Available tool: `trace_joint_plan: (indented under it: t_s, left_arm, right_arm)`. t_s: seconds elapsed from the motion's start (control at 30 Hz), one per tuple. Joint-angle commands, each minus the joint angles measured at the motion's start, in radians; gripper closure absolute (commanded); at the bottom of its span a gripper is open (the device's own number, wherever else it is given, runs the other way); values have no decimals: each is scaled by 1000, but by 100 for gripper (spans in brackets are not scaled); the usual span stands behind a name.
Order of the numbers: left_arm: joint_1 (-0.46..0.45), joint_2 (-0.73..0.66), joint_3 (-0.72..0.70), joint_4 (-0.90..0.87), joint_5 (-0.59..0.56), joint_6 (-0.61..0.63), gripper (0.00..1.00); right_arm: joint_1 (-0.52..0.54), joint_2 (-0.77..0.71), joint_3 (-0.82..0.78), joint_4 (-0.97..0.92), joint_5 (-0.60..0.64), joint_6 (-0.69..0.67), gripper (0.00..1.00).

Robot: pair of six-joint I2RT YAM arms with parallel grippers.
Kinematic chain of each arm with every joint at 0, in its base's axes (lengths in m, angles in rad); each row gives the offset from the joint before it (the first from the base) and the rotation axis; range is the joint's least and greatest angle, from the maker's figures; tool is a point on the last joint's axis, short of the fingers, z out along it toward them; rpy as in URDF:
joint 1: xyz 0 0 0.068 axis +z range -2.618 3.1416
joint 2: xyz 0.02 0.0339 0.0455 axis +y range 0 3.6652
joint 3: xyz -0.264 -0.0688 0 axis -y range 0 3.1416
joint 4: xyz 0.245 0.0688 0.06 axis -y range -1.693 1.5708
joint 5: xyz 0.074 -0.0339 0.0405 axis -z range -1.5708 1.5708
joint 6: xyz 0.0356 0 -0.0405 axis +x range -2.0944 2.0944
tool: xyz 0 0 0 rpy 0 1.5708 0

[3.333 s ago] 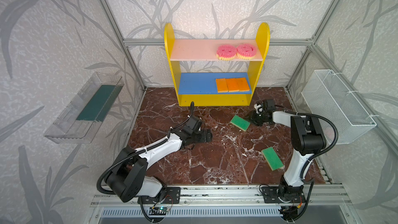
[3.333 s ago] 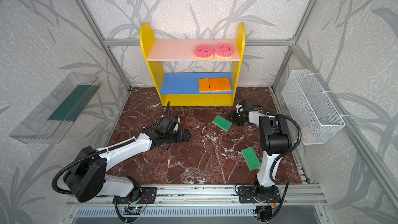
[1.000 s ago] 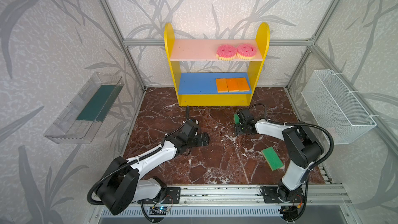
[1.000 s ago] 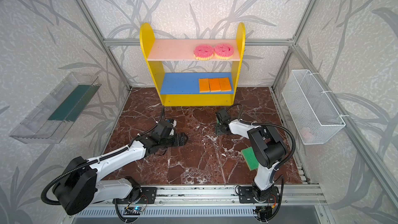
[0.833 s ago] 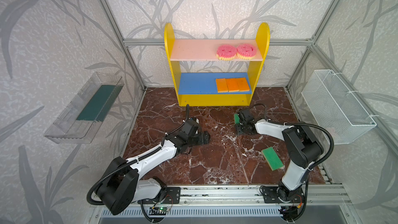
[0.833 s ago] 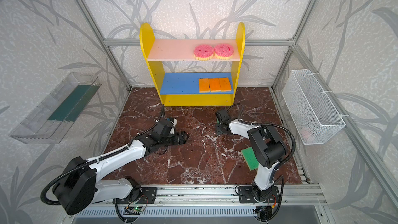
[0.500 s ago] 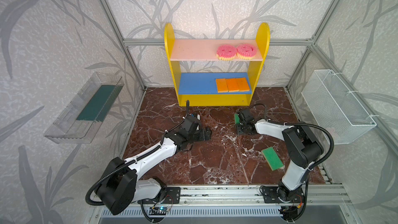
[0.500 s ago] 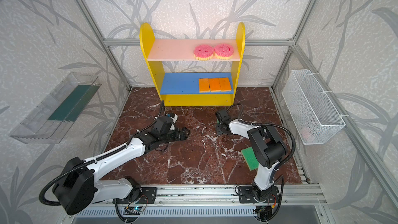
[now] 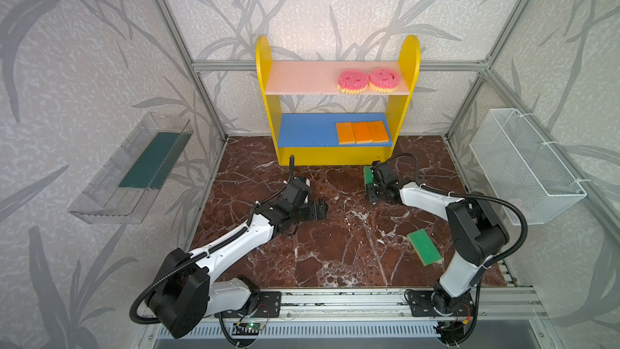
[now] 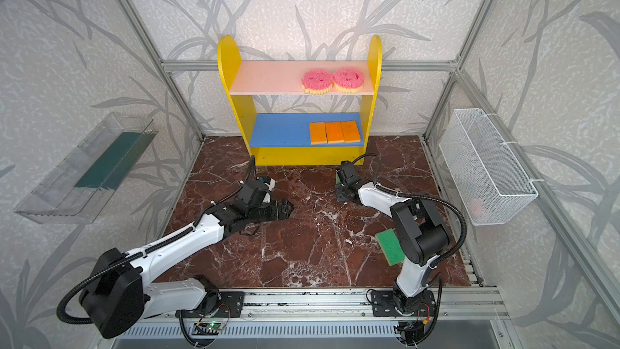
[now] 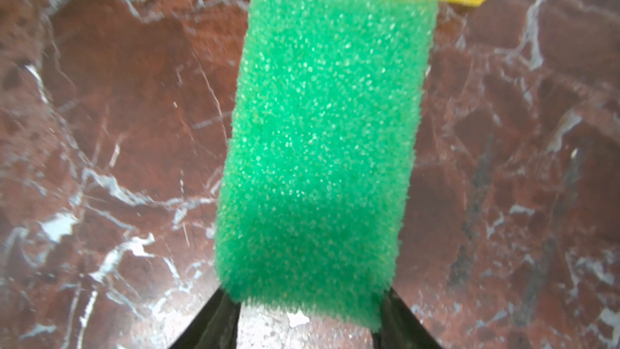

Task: Arrange cleaning sponges on a shelf
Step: Pick up the cleaning sponge from the top-center of the table, then place the cleaning sponge at the shelf.

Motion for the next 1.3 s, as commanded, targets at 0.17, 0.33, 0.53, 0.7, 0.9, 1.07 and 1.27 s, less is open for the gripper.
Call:
trace_joint_plan:
  t_s: [0.17, 0.33, 0.53, 0.7, 0.9, 1.07, 1.27]
  left_arm:
    - [33, -38, 62, -89, -33, 61, 5]
    - [69, -7, 75, -82, 5, 60, 5]
    - [90, 42, 107, -84, 35, 64, 5]
    - [100, 81, 144, -94, 48, 74, 4]
    - [114, 114, 162, -94, 56, 82, 5]
    - [122, 141, 169, -91, 68, 81, 5]
    - [122, 156, 174, -91, 70, 82, 5]
  right_arm:
    - [-38, 57, 110, 46, -5, -79, 40]
    - [-55, 126, 189, 56, -5, -98, 40]
    - [-79, 214, 310, 25, -20, -107, 40]
    - [-93, 278, 394, -5, -12, -109, 40]
    - [-108, 322, 444, -7, 6, -112, 40]
    - [-124, 344, 459, 13, 9, -115, 40]
    - [-136, 370, 490, 28, 15, -127, 39]
